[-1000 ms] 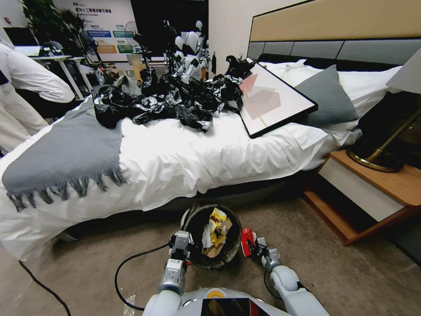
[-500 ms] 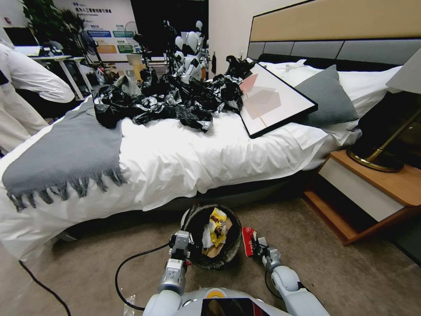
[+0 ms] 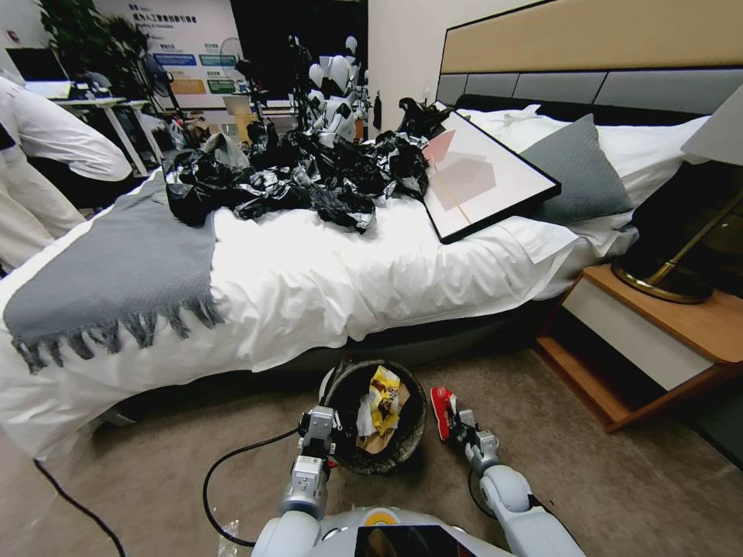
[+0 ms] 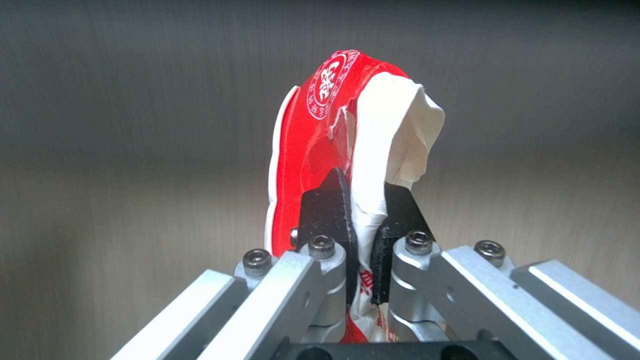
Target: Pick up the trash bin, then pick up the garbage from the floor and place it into the trash bin.
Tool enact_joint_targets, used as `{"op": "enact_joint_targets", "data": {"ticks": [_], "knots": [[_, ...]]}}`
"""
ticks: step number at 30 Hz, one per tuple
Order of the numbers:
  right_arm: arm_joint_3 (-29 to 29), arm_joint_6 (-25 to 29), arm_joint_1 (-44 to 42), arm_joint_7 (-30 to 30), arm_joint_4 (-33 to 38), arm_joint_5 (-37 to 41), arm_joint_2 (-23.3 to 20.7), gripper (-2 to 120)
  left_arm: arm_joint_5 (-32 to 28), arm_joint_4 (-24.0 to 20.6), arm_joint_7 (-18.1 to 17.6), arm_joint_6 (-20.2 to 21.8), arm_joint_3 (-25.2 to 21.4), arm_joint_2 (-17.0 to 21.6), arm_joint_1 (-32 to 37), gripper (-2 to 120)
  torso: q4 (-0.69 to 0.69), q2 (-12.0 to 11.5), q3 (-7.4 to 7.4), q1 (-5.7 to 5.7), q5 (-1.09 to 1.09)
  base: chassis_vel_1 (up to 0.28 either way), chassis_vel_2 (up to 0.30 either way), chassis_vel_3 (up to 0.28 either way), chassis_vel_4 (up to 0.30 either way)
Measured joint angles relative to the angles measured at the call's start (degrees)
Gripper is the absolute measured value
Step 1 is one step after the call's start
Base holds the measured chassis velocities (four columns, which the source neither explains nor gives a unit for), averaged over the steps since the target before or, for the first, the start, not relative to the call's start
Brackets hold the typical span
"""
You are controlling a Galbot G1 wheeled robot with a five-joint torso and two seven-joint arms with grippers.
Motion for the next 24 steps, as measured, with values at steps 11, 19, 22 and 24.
{"op": "enact_joint_targets", "data": {"ticks": [11,19,22,24], "knots": [[1.6,10.2,-1.6,-8.0,15.4,6.5,-0.1,1,0.1,0.3,0.0,0.0,0.1,0.0,0.1,0,-0.01,0.0,0.0,0.0,-0.01,0.0,0.0,0.0,0.0],[0.6,14.1,-2.5,-17.7,29.0,16.1,-0.9,1,0.1,0.3,0.1,0.0,0.1,0.0,0.0,0,0.01,0.0,-0.01,0.0,-0.02,0.0,0.0,0.0,0.0],[-0.6,14.1,-3.5,-19.6,31.9,17.4,-1.6,1,0.1,0.3,0.0,0.0,0.1,0.0,-0.1,0,0.0,0.0,-0.01,0.0,-0.01,0.0,0.0,0.0,0.0],[-1.5,14.1,-4.3,-20.7,33.2,17.8,-2.1,1,0.0,0.3,0.0,0.0,0.1,0.0,-0.1,0,-0.01,0.0,-0.01,0.0,0.0,0.0,0.0,0.0,0.0]]}}
